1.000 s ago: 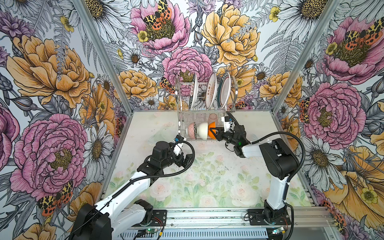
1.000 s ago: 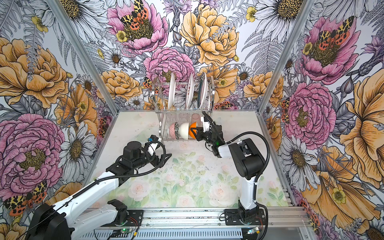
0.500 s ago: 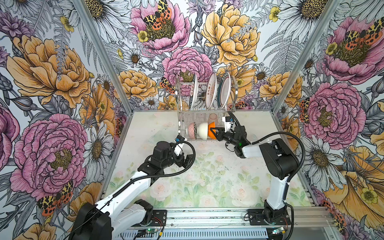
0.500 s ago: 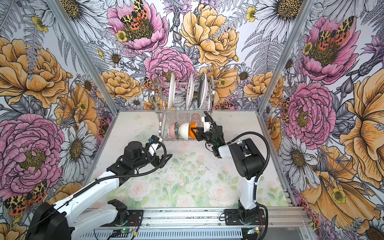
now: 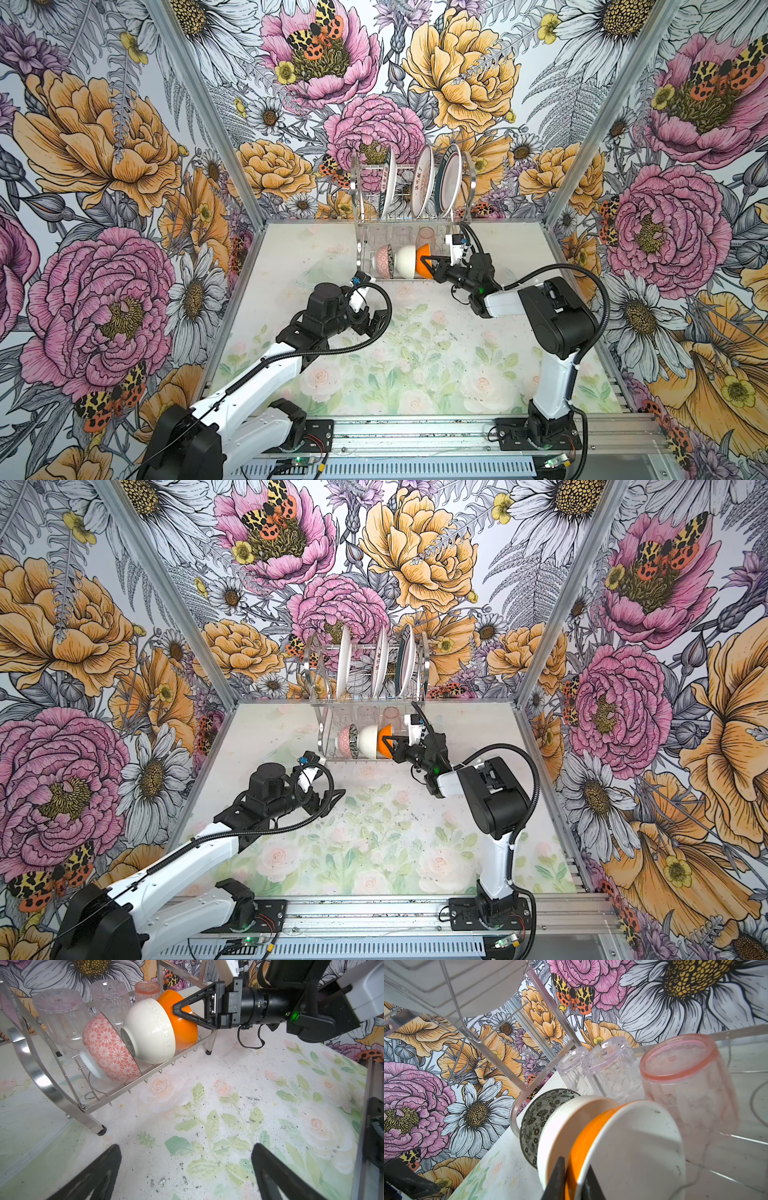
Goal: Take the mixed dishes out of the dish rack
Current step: 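Close the right gripper on the orange bowl's rim in the lower rack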
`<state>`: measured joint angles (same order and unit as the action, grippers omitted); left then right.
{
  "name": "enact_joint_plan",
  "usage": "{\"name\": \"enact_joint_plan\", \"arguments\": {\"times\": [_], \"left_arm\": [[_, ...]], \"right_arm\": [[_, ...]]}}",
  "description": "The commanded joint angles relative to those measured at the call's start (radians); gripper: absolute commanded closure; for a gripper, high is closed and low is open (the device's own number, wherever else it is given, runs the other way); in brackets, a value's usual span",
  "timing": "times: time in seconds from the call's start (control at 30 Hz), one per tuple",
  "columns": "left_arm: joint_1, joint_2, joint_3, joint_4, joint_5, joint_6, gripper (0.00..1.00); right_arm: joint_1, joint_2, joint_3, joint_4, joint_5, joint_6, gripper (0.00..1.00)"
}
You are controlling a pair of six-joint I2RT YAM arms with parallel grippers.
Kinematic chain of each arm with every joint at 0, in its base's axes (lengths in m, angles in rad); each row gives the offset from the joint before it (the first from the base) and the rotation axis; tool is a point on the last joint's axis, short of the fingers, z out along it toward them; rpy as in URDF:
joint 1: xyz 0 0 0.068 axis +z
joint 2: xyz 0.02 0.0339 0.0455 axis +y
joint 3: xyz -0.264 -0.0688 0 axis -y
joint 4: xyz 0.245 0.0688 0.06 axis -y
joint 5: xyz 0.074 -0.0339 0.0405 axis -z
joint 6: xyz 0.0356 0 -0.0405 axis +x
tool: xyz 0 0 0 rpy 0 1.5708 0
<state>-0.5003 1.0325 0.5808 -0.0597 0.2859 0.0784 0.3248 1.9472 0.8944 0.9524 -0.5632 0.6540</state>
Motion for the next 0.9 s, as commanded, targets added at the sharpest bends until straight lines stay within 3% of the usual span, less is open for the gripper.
{"name": "enact_joint_plan", "arguments": {"times": [0.0, 0.87], "left_arm": [[-0.006, 0.003, 0.017, 0.001, 0.016, -0.001, 0.01], [-0.009, -0.002, 0.011, 0.009, 0.009, -0.016, 0.01]], "right_arm": [[-0.029, 0.010, -0.003, 0.074, 0.023, 0.013, 0.85], [-0.034, -0.012, -0.002, 0.108, 0.036, 0.048, 0.91]]}}
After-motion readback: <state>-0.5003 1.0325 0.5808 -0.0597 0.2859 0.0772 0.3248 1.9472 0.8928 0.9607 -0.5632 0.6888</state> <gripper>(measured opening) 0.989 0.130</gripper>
